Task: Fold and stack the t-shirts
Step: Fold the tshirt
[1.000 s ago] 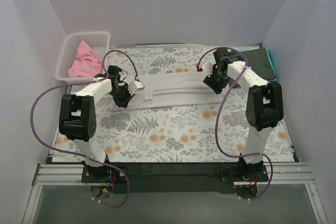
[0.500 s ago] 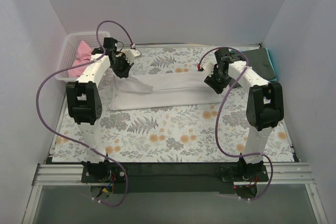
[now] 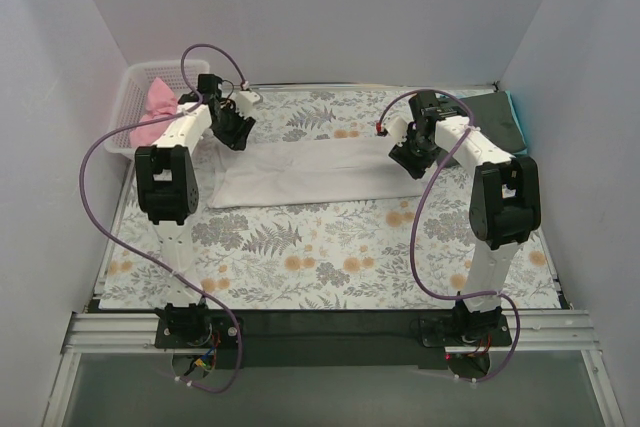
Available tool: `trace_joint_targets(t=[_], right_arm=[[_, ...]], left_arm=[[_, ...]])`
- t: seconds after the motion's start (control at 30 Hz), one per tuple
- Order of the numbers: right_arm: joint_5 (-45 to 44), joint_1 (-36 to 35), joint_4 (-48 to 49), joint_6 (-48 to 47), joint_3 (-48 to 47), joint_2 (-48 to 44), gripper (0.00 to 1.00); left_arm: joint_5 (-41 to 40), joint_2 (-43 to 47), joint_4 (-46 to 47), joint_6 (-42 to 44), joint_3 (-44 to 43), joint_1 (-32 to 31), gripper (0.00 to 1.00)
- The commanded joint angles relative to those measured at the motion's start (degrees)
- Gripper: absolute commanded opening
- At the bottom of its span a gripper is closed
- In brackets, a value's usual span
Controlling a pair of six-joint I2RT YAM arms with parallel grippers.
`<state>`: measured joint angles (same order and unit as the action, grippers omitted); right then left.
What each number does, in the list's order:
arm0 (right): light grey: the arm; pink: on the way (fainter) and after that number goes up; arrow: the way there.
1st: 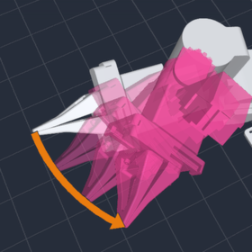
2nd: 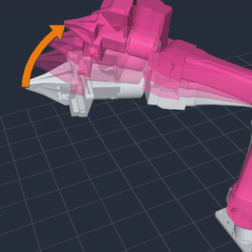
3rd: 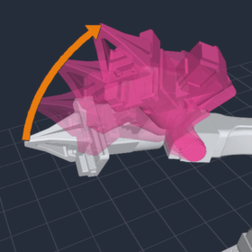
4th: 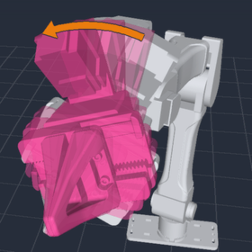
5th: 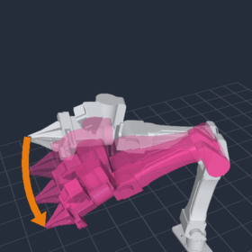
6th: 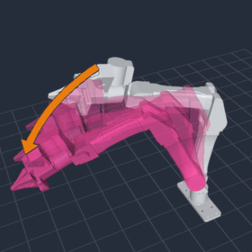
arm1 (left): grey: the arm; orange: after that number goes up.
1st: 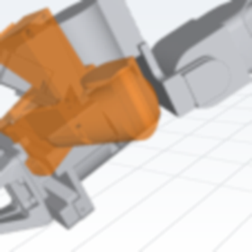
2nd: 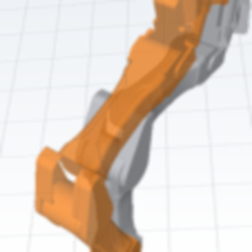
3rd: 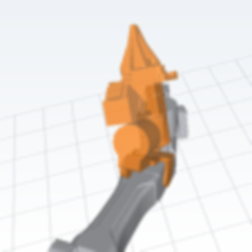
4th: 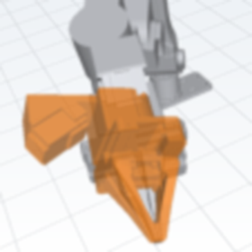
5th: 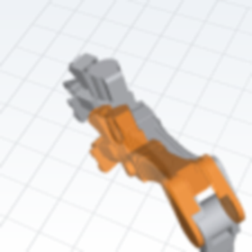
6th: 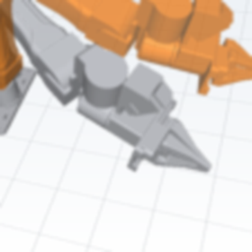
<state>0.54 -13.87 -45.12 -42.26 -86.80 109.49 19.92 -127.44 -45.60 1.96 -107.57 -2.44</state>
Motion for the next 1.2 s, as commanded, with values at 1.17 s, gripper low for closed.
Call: trace_joint_targets(t=[1.17], right_arm=[[24.9,-14.2,-16.4,-0.5,16.9,-10.2,0.36]], left_arm=[[-4.9,-3.3,11.1,-31.1,9.8,-0.5,0.40]])
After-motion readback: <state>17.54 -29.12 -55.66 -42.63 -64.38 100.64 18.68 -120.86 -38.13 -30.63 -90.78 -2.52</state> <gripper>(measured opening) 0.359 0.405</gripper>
